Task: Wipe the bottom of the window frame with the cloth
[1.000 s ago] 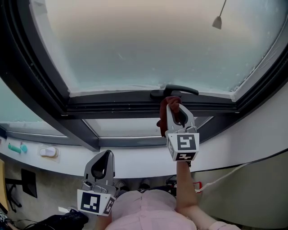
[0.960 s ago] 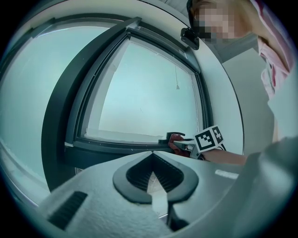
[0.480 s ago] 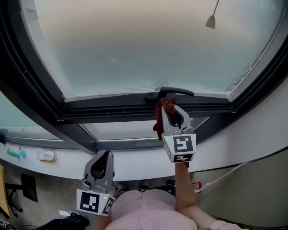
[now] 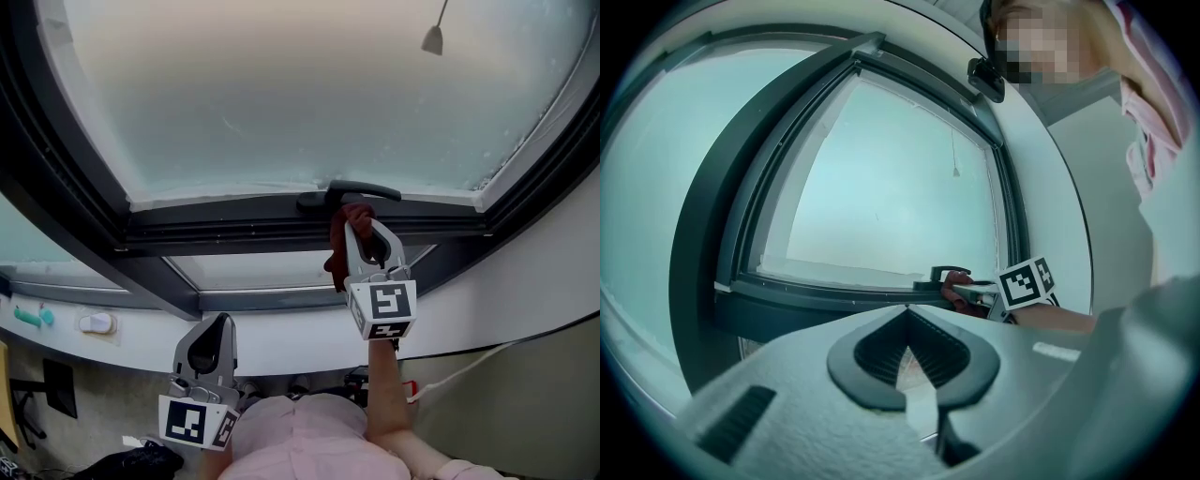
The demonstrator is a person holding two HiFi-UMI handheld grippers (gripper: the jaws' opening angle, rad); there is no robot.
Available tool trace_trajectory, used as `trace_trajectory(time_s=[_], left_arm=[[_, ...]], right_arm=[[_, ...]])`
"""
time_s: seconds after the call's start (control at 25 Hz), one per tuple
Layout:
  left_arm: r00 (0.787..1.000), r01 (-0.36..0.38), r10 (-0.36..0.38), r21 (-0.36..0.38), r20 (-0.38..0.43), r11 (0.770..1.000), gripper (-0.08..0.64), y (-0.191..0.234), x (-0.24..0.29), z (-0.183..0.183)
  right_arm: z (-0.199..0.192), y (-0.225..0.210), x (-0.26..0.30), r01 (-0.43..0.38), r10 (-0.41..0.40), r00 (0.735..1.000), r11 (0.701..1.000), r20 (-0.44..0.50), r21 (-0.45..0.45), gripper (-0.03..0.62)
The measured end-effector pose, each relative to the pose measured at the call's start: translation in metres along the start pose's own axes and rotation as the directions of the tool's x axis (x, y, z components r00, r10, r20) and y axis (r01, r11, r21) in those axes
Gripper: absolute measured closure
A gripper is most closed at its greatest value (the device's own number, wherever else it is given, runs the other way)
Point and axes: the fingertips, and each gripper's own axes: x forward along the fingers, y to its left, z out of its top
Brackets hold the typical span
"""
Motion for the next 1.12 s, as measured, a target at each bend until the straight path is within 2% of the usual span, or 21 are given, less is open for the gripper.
trace_trajectory(time_s=[0.44, 0.68, 1.12], left_arm=[[1.0, 0.001, -0.001, -0.008, -0.004, 1.0, 0.565, -0.008, 0.002, -0.001], [0.999, -0.003, 0.003, 0.002, 0.036, 1.0, 0.565, -0.006, 0.007, 0.008], [1.0, 0.019, -0.019, -0.008, 0.007, 1.0, 0.565, -0.015, -0.004, -0.001]], right_arm=[[-0.005, -0.024, -0.009, 0.029, -0.029, 1.0, 0.999, -0.004, 0.019, 0.529], [-0.002, -0.034, -0.002, 0.016, -0.016, 1.0, 1.0, 0.004, -0.009, 0.529], [-0.011, -0.049, -0.015, 0.044, -0.045, 0.999, 0.999, -0.027, -0.015, 0.529]])
